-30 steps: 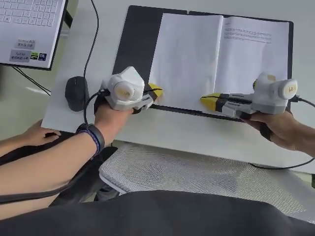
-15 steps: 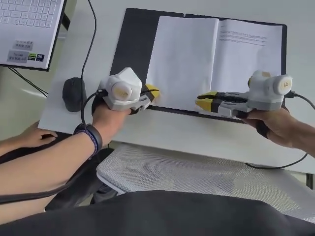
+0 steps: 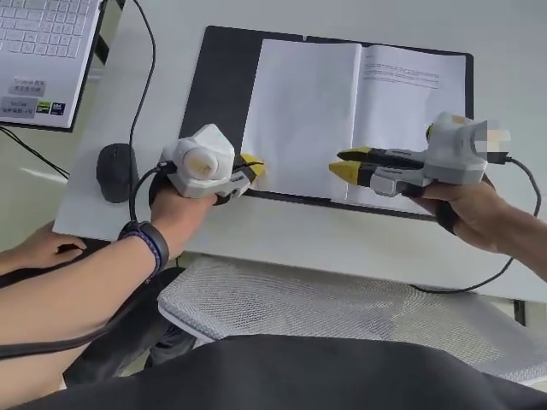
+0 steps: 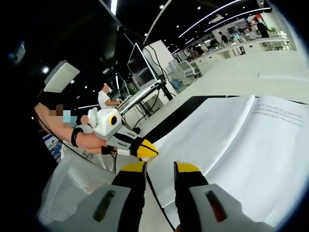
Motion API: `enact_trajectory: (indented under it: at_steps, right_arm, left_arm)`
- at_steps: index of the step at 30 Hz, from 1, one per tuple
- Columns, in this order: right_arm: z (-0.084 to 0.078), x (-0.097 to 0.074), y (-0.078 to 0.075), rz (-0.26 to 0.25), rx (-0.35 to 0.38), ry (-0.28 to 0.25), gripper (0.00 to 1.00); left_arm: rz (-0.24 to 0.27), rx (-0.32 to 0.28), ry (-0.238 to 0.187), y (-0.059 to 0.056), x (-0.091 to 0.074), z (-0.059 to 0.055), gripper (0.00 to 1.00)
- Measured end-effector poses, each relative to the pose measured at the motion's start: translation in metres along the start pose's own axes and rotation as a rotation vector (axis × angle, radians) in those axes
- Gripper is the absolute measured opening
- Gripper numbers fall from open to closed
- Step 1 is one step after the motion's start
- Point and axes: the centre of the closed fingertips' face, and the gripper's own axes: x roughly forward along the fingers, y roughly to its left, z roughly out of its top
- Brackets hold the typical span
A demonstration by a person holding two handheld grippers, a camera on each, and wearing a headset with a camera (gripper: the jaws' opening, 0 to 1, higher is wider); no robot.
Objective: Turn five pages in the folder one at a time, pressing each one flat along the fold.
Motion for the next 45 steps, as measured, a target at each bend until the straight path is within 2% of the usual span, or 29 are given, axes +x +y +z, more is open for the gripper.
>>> enact_trajectory:
  at_steps: [6, 8, 10, 15, 20, 28, 36, 45]
  right_arm:
    - [0.0, -0.015, -0.003, -0.055, -0.016, 0.003, 0.29]
    - [0.001, -0.025, -0.006, -0.086, -0.018, -0.01, 0.3]
    - [0.004, -0.033, -0.01, -0.115, -0.011, -0.029, 0.31]
    - [0.011, -0.056, -0.017, -0.179, -0.014, -0.069, 0.35]
    - [0.017, -0.079, -0.021, -0.234, -0.014, -0.113, 0.4]
    - [0.011, -0.111, -0.023, -0.317, -0.011, -0.143, 0.48]
    - [-0.001, -0.142, -0.023, -0.402, -0.006, -0.157, 0.55]
    - [-0.011, -0.174, -0.02, -0.472, -0.019, -0.159, 0.62]
  left_arm:
    - [0.009, -0.043, 0.004, 0.002, -0.001, 0.0, 0.0]
    - [0.012, -0.086, -0.02, 0.001, -0.005, 0.007, 0.02]
    - [0.014, -0.101, -0.027, 0.0, -0.009, 0.012, 0.08]
    - [0.014, -0.088, -0.055, -0.004, -0.023, 0.032, 0.18]
    - [0.02, -0.085, -0.086, -0.002, -0.036, 0.046, 0.3]
    - [0.02, -0.068, -0.117, -0.007, -0.059, 0.063, 0.43]
    - [0.013, -0.065, -0.127, -0.017, -0.078, 0.069, 0.56]
    - [0.001, -0.067, -0.113, -0.028, -0.091, 0.066, 0.66]
